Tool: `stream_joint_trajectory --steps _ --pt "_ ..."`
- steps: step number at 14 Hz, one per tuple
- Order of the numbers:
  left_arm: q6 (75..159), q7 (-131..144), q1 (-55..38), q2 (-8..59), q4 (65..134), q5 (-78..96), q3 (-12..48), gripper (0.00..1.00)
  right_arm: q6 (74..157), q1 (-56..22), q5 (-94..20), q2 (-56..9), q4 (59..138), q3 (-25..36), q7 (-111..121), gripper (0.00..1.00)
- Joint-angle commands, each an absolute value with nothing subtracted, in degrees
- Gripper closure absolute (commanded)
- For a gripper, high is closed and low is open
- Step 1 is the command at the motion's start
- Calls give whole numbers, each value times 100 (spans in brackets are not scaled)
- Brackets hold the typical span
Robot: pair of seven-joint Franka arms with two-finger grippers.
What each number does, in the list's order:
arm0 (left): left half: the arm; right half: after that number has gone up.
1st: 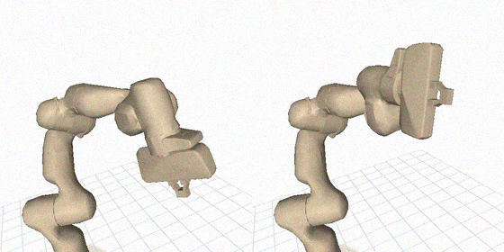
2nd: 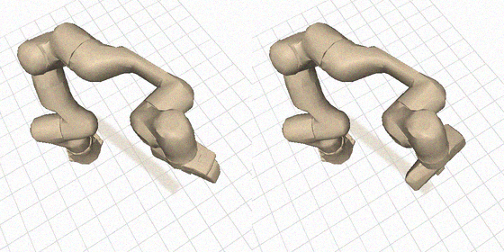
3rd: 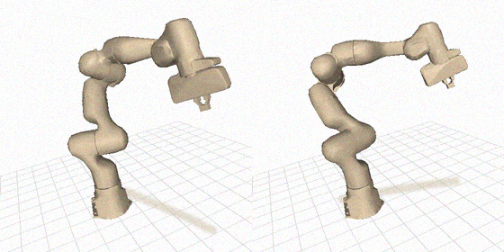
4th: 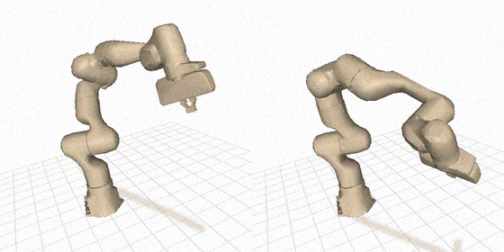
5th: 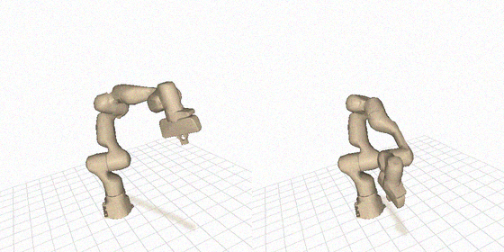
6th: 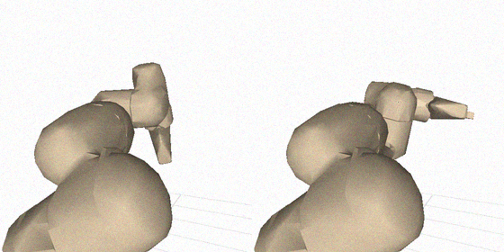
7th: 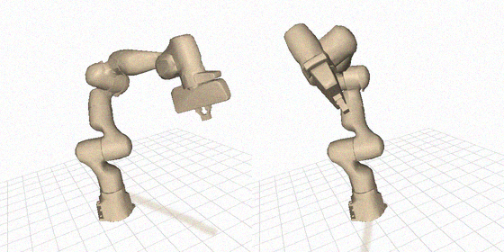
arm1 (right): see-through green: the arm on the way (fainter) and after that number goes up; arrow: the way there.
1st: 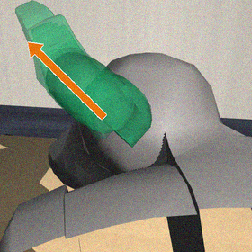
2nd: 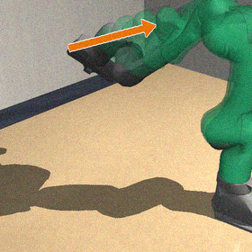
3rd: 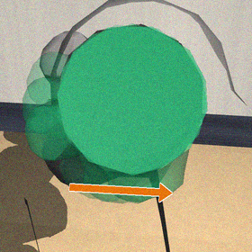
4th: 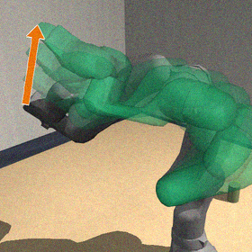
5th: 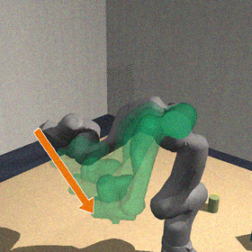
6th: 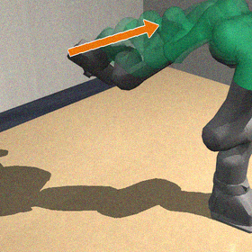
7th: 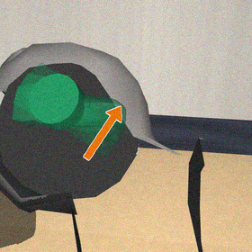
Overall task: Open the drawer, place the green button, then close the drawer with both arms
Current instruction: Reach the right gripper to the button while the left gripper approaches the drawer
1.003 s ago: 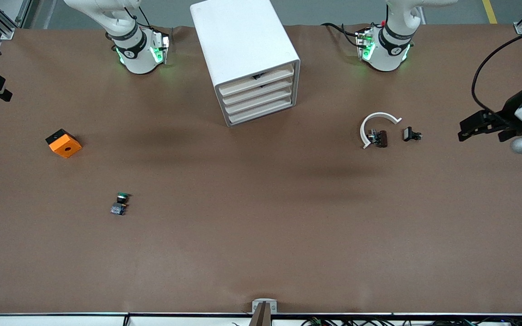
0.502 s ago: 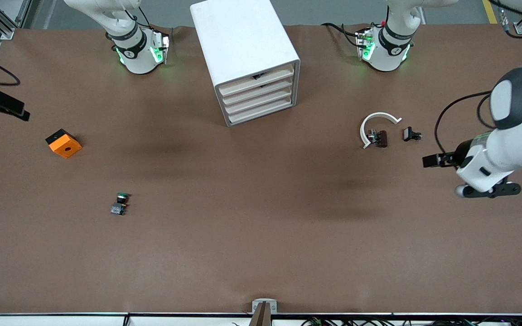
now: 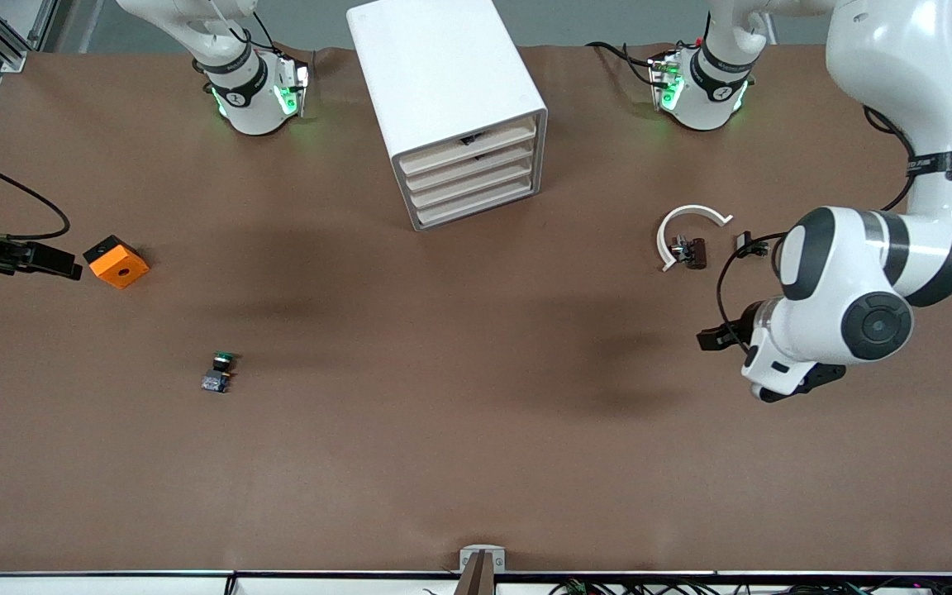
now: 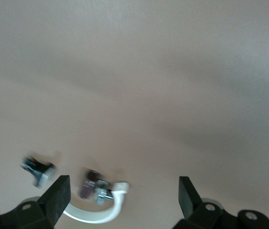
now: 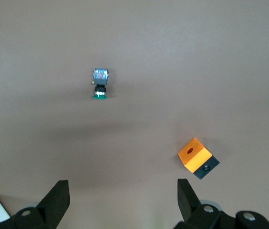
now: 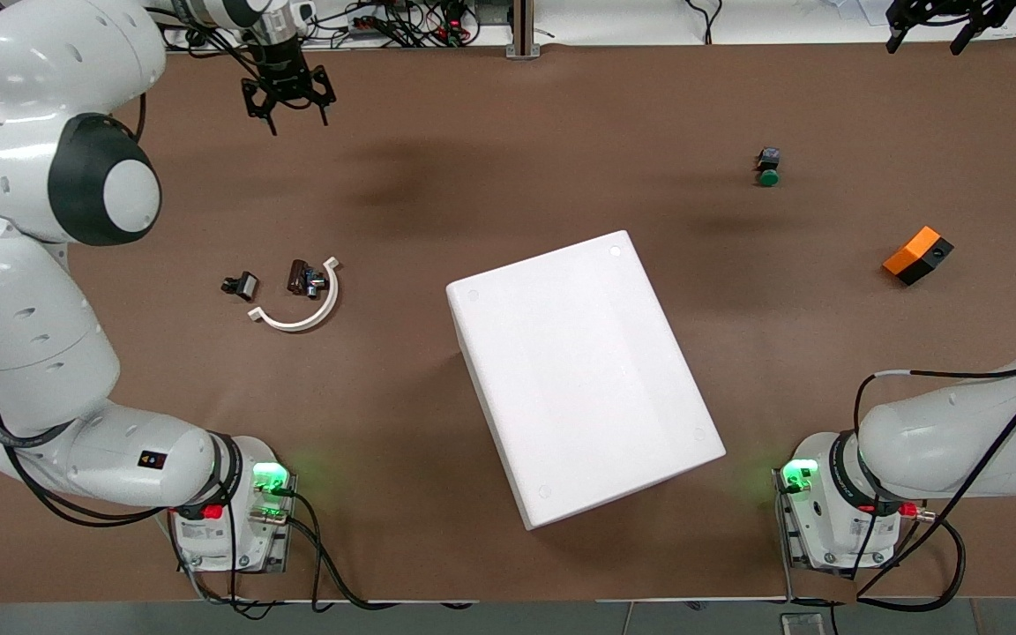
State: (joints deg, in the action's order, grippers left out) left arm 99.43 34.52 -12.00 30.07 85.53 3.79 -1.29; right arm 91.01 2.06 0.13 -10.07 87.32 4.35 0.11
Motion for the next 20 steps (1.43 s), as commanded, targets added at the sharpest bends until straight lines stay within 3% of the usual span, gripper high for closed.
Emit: stream_joint_trajectory --steps 1,6,10,14,20 --pt "9870 4873 -1414 3391 8166 1008 -141 0 9499 246 -201 -1020 9051 369 -395 0" --pt "9817 7334 -1555 3814 7770 2424 -141 0 10703 88 -334 -1011 10079 360 -991 0" --pt "9415 8970 -1748 4051 7752 2566 78 0 12082 -175 -334 -1142 10932 360 -1248 0" --pt "8799 10368 -1732 4236 7743 2889 404 0 12962 -264 -316 -1826 10987 360 -1196 0" --pt "8026 11503 -1758 4903 7761 4455 422 0 14140 -272 -316 -2697 10951 360 -1186 0"
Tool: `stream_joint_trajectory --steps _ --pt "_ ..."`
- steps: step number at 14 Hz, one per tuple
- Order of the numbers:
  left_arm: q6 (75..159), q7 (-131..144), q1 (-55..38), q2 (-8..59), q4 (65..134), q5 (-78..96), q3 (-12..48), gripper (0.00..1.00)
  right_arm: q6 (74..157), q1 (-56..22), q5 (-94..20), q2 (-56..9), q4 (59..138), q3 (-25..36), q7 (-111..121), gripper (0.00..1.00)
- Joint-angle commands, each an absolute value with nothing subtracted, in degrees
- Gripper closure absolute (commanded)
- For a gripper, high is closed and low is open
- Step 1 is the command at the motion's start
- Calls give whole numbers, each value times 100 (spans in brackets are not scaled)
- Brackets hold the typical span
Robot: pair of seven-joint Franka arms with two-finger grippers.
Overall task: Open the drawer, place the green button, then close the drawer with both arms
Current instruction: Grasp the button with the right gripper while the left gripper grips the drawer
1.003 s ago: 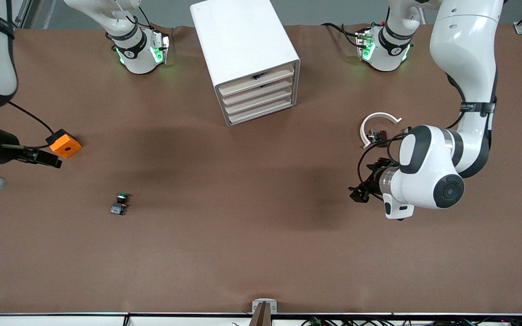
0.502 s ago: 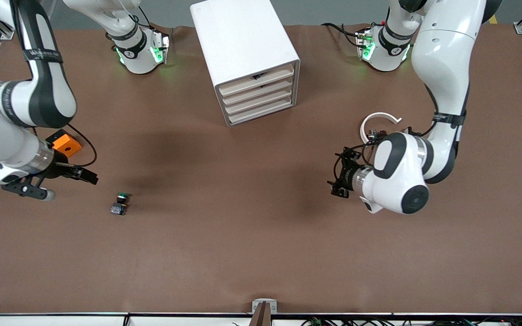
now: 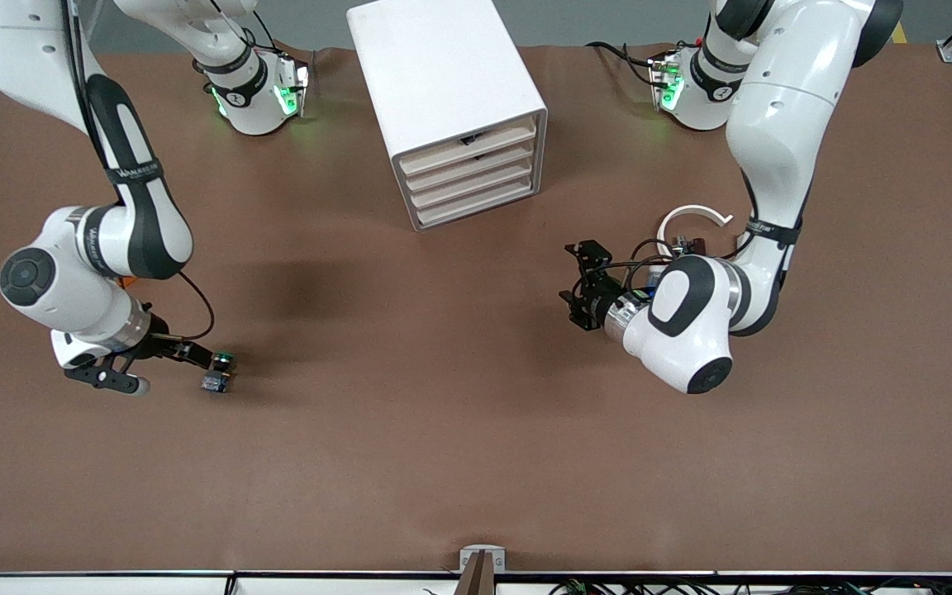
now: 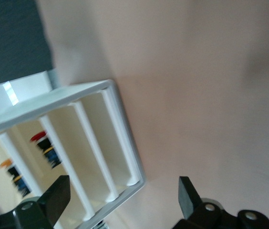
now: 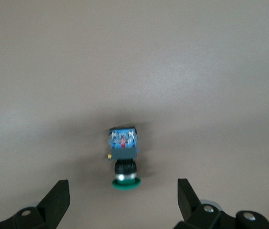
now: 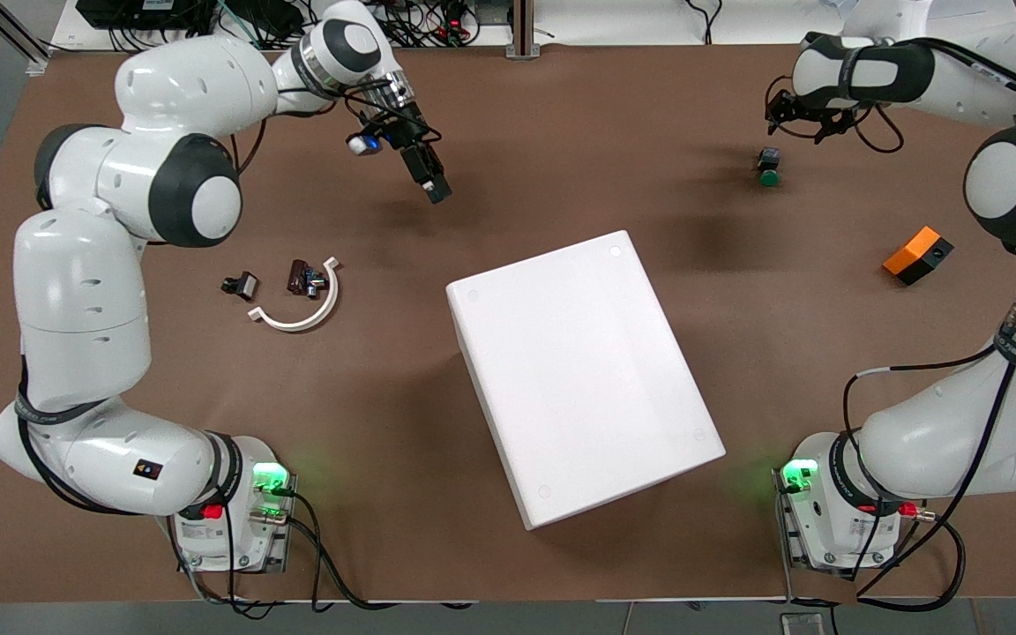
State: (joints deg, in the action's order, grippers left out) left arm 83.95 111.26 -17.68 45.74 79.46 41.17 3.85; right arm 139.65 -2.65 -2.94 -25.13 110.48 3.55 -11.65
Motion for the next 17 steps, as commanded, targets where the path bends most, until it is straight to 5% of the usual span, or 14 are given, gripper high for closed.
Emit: stream_joint_trajectory --steps 1,4,6,14,15,17 --pt "7807 11661 -1767 4983 7769 4543 457 0 14255 -272 -316 -2829 10916 360 -1195 0" --pt "7726 11742 -1845 5053 7813 4544 589 0 14396 -264 -325 -3207 10723 360 -1213 0" --pt "7673 11804 -1968 5080 7813 4535 580 29 14527 -298 -334 -3348 10723 352 -1248 0" --pt "7384 12023 -2452 5475 8042 4553 589 33 14757 -378 -325 -3735 10591 352 -1239 0" --pt "7313 12119 -2496 5528 8042 4561 589 41 14757 -387 -325 -3735 10591 352 -1239 10" --pt "7251 12111 -2514 5537 8103 4570 589 46 14757 -387 -325 -3744 10538 352 -1248 15"
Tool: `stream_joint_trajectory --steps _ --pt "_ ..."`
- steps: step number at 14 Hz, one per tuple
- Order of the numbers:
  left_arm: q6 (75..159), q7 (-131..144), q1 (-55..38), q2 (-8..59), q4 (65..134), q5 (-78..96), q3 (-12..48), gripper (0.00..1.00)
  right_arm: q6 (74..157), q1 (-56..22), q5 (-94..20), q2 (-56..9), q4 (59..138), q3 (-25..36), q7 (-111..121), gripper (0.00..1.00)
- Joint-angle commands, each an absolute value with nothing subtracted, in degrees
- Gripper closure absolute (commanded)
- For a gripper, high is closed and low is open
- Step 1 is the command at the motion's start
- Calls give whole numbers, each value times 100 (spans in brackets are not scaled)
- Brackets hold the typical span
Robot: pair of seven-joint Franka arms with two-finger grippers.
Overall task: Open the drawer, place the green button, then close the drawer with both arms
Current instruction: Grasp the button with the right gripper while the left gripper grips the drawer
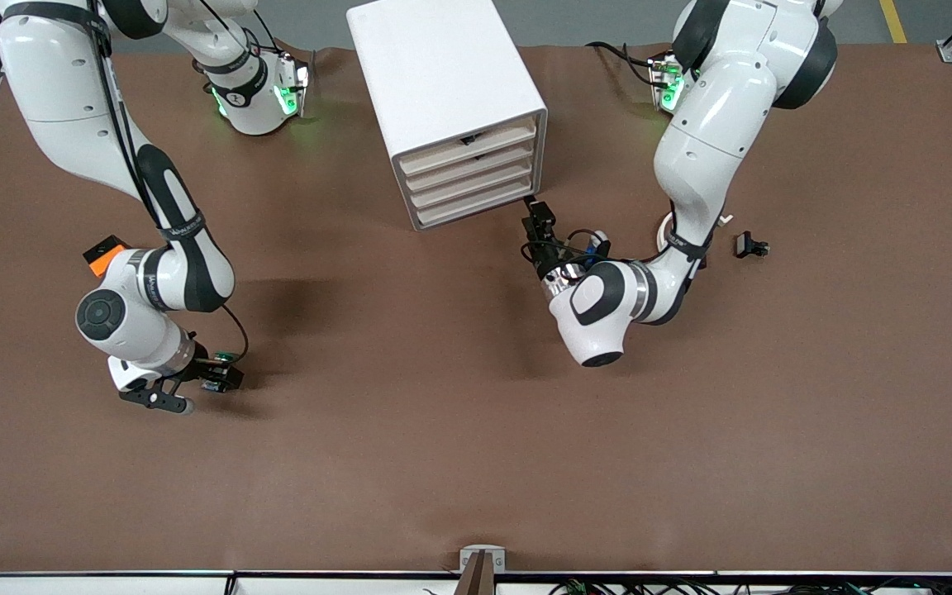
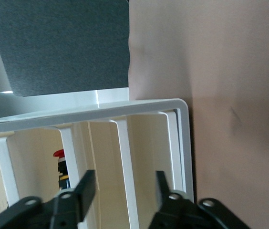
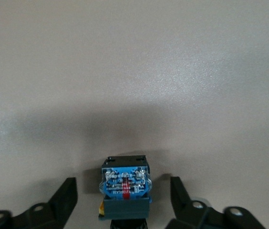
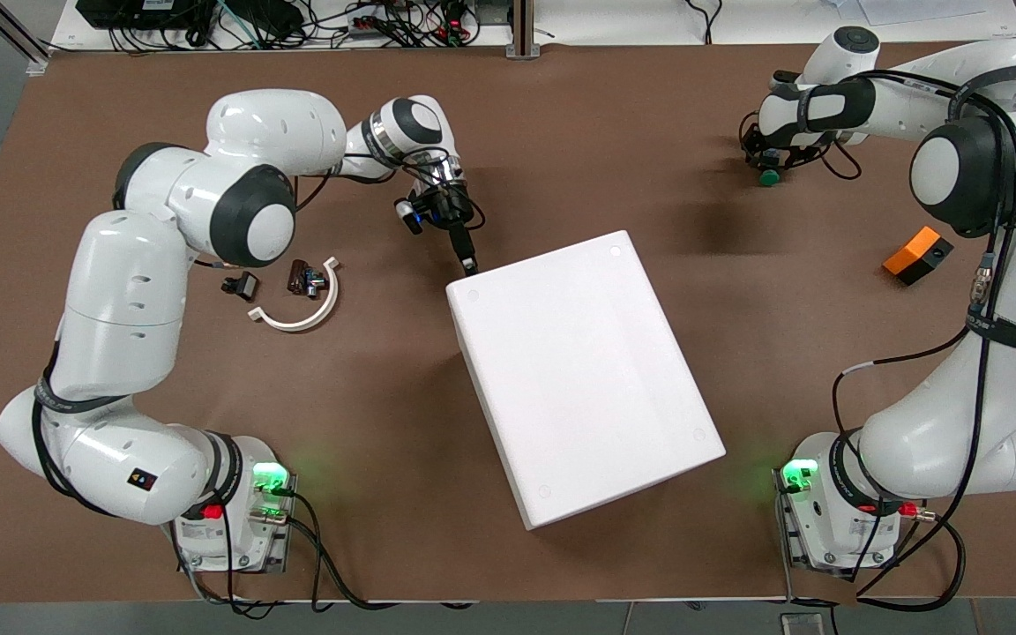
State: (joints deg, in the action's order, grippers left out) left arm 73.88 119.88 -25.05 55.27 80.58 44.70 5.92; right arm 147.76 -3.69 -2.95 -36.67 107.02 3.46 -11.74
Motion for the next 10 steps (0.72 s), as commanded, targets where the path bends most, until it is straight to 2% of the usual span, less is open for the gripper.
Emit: stream_joint_trajectory --steps 1,2,3,6,8,9,10 --pt "7242 12111 -2575 5546 8121 4570 598 50 14757 -378 -325 -3753 10521 352 -1239 15" --pt "7242 12120 -2619 5563 8191 4570 598 55 14757 -378 -325 -3762 10512 352 -1239 19" --pt "7225 12120 -2637 5572 8252 4579 606 56 14757 -378 -325 -3762 10503 352 -1239 27" --pt "6961 12111 -2716 5581 8349 4597 703 56 14739 -378 -325 -3762 10485 352 -1204 62" --pt "6961 12111 -2725 5581 8446 4710 773 56 14731 -378 -325 -3762 10494 352 -1239 91" --pt "6961 12111 -2725 5590 8446 4746 791 56 14730 -361 -334 -3762 10494 352 -1257 100" --pt "6961 12111 -2768 5625 8429 4755 791 56 14722 -352 -351 -3762 10494 352 -1266 100"
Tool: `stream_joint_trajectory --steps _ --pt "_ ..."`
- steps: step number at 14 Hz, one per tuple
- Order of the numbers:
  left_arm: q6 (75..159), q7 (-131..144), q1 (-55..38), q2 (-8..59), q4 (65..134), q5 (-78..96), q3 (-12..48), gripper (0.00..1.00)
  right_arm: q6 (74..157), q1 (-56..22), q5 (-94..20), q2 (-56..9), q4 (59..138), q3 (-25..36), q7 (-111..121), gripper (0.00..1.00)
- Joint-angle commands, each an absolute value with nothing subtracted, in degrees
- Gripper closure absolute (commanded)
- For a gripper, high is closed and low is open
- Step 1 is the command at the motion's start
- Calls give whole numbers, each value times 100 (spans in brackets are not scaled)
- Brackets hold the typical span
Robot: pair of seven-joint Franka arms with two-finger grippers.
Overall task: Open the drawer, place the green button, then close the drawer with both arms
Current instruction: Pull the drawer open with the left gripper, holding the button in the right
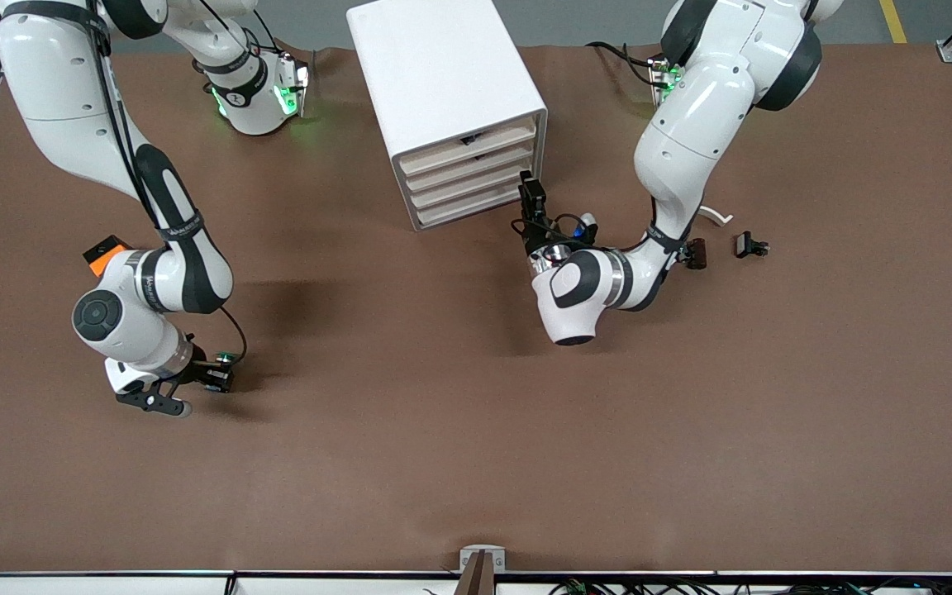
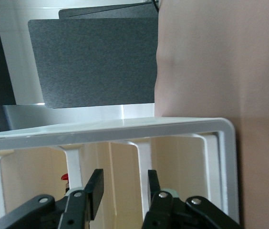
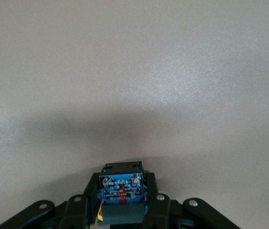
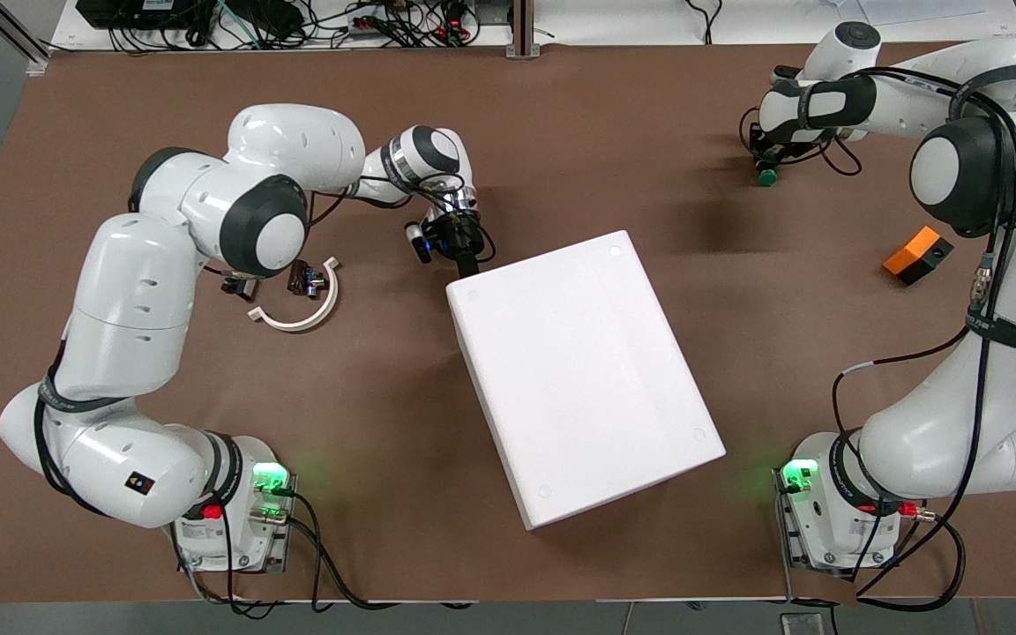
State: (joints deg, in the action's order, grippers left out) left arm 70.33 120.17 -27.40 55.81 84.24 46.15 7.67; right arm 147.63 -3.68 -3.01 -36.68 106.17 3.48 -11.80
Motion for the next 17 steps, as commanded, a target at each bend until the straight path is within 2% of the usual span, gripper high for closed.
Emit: stream_joint_trajectory --steps 1,4,10,17 --pt "6978 12111 -2795 5634 8420 4781 782 56 14704 -343 -360 -3753 10494 343 -1266 100" --pt "7013 12120 -2760 5660 8385 4930 747 56 14573 -378 -360 -3674 10477 343 -1458 100" --pt "7312 12120 -2733 5660 8367 4975 624 54 13387 -422 -360 -3384 10029 290 -1924 100" --pt "7391 12120 -2900 5774 8367 5194 633 54 13280 -439 -360 -3313 10028 237 -2162 100"
